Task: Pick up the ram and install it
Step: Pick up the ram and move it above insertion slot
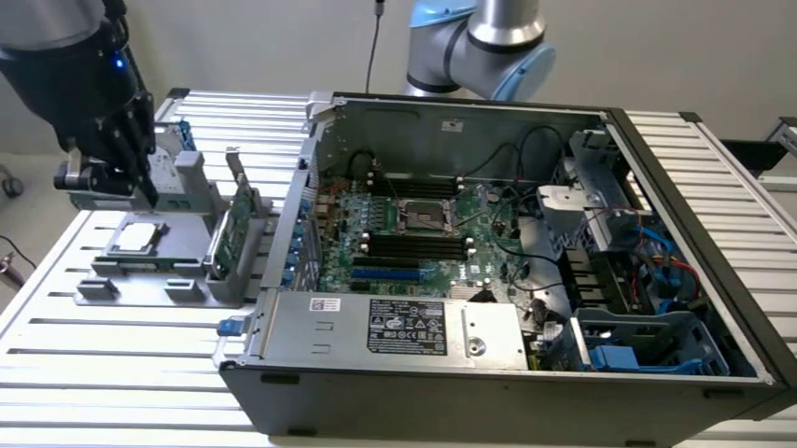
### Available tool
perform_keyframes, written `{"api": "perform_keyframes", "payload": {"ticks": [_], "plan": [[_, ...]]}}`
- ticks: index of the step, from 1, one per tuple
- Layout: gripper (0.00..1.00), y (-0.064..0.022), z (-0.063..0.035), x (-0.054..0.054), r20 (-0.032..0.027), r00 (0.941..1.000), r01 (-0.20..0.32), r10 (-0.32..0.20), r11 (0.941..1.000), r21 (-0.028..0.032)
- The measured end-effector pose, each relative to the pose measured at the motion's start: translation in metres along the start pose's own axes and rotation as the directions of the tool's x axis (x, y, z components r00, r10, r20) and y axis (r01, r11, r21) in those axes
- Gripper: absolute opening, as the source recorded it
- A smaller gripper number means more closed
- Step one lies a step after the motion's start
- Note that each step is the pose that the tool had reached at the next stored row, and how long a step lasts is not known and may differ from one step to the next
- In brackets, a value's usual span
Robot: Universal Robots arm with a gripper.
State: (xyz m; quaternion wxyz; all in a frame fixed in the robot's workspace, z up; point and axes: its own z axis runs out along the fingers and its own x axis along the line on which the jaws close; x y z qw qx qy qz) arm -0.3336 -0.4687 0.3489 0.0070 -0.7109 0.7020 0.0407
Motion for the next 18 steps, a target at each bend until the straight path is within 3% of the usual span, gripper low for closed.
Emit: {"api": "perform_keyframes", "payload": {"ticks": [6, 9, 18], "plan": [[0.14, -0.0227, -0.0279, -0.002, 0.0013, 1.0000, 0.003, -0.003, 1.0000, -0.0037], [0.14, -0.0356, -0.0372, -0.002, 0.0024, 1.0000, 0.005, -0.005, 1.0000, -0.0058], [0.14, -0.0763, -0.0439, -0.002, 0.0114, 0.9999, 0.006, -0.006, 1.0000, -0.0076]]}}
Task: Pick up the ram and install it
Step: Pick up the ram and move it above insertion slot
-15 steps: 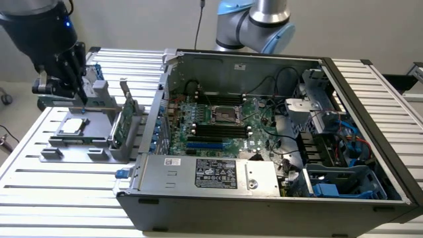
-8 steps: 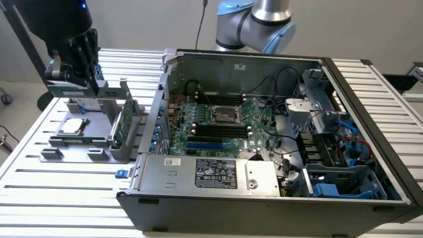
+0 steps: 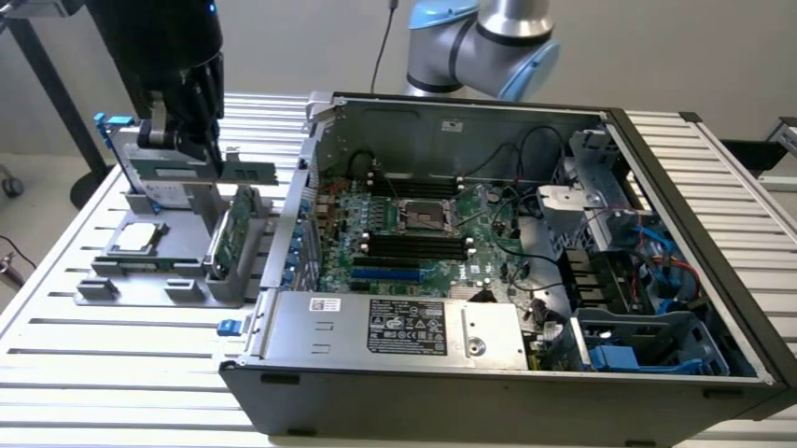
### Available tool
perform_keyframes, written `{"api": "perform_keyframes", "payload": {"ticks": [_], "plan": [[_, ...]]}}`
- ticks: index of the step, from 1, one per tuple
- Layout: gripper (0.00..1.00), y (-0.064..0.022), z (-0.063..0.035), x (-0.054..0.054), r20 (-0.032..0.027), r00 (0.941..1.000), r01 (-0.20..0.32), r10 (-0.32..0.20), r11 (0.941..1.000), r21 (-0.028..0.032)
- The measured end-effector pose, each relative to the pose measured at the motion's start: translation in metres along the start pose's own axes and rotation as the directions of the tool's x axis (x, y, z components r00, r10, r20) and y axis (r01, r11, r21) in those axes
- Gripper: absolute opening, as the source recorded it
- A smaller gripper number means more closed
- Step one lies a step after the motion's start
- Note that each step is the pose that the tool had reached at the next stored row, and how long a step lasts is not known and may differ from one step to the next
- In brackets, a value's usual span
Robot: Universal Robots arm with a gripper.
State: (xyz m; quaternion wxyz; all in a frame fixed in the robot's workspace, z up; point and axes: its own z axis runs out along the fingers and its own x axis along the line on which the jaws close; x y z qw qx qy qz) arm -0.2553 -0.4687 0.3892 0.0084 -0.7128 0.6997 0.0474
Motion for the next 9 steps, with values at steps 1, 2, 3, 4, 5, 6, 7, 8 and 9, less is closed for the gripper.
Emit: {"api": "perform_keyframes", "payload": {"ticks": [1, 2, 3, 4, 5, 6, 7, 8, 9], "plan": [[0.14, -0.0045, -0.0004, 0.000, 0.0009, 1.0000, 0.000, 0.000, 1.0000, -0.0001], [0.14, -0.0090, -0.0009, 0.000, 0.0017, 1.0000, 0.000, 0.000, 1.0000, -0.0003], [0.14, -0.0134, -0.0014, 0.000, 0.0025, 1.0000, 0.000, 0.000, 1.0000, -0.0004], [0.14, -0.0180, -0.0018, 0.000, 0.0034, 1.0000, 0.001, -0.001, 1.0000, -0.0005], [0.14, -0.0224, -0.0022, 0.000, 0.0041, 1.0000, 0.001, -0.001, 1.0000, -0.0006], [0.14, -0.0269, -0.0025, 0.000, 0.0047, 1.0000, 0.001, -0.001, 1.0000, -0.0007], [0.14, -0.0318, -0.0028, 0.000, 0.0052, 1.0000, 0.001, -0.001, 1.0000, -0.0009], [0.14, -0.0363, -0.0030, 0.001, 0.0056, 1.0000, 0.001, -0.001, 1.0000, -0.0010], [0.14, -0.0407, -0.0032, 0.001, 0.0060, 1.0000, 0.001, -0.001, 1.0000, -0.0012]]}}
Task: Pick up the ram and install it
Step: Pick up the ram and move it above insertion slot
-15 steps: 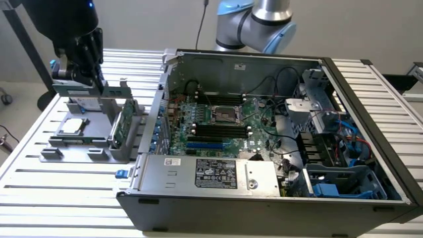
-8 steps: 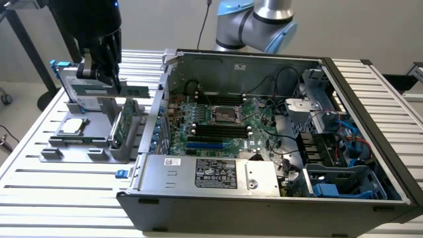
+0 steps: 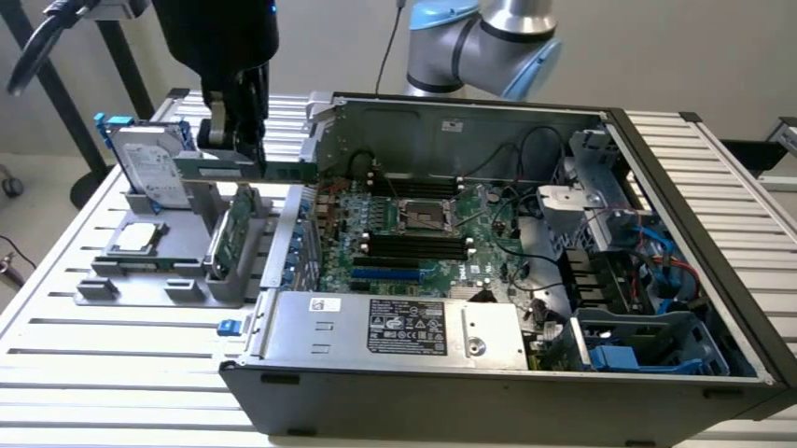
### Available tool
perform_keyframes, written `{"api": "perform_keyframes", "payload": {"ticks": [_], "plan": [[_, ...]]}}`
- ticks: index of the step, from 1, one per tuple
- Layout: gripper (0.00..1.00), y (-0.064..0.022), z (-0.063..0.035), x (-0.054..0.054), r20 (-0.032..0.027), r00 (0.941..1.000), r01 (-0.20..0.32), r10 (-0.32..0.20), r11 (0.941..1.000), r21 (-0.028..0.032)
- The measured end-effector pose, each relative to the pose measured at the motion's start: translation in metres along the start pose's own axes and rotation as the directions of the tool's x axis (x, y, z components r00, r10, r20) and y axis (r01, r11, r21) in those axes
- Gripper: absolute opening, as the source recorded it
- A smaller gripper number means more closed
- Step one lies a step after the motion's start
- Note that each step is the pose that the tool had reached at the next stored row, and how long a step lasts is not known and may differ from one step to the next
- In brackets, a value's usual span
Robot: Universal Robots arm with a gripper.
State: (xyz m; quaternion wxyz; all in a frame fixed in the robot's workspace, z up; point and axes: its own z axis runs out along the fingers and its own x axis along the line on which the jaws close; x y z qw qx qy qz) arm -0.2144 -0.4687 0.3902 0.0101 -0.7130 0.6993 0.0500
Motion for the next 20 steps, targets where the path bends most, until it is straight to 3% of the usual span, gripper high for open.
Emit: {"api": "perform_keyframes", "payload": {"ticks": [15, 20], "plan": [[0.14, -0.0679, -0.0038, 0.001, 0.0049, 1.0000, 0.001, -0.001, 1.0000, -0.0009], [0.14, -0.0906, -0.0034, -0.004, 0.0050, 1.0000, 0.001, -0.001, 1.0000, -0.0009]]}}
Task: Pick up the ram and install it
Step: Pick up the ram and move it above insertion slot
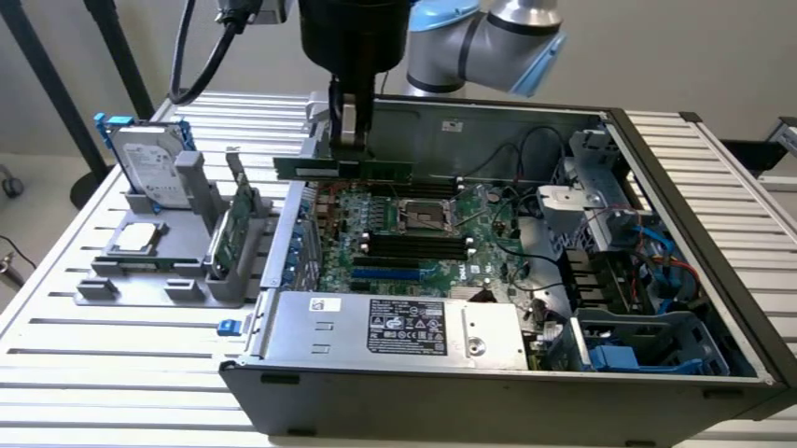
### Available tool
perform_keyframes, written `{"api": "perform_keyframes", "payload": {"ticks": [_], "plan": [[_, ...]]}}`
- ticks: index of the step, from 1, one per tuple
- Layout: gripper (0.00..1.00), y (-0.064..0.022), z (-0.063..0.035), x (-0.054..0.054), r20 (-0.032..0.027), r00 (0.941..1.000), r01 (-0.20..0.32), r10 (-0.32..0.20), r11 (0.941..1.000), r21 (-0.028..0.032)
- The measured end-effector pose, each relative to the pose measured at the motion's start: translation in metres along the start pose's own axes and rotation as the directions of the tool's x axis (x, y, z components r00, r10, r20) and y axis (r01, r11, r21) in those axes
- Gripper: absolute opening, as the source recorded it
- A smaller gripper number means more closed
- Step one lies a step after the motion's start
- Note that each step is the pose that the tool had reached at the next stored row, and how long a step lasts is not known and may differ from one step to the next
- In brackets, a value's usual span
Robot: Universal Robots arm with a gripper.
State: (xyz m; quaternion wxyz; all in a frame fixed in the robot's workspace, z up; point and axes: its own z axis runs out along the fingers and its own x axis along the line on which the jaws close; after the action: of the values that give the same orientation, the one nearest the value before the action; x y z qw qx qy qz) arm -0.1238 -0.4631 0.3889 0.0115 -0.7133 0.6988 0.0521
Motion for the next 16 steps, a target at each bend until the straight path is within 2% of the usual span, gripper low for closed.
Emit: {"api": "perform_keyframes", "payload": {"ticks": [11, 16], "plan": [[0.14, -0.0292, 0.0111, -0.039, -0.0009, 1.0000, 0.000, 0.000, 1.0000, 0.0000], [0.14, -0.0463, 0.0188, -0.053, -0.0033, 1.0000, 0.000, 0.000, 1.0000, -0.0001]]}}
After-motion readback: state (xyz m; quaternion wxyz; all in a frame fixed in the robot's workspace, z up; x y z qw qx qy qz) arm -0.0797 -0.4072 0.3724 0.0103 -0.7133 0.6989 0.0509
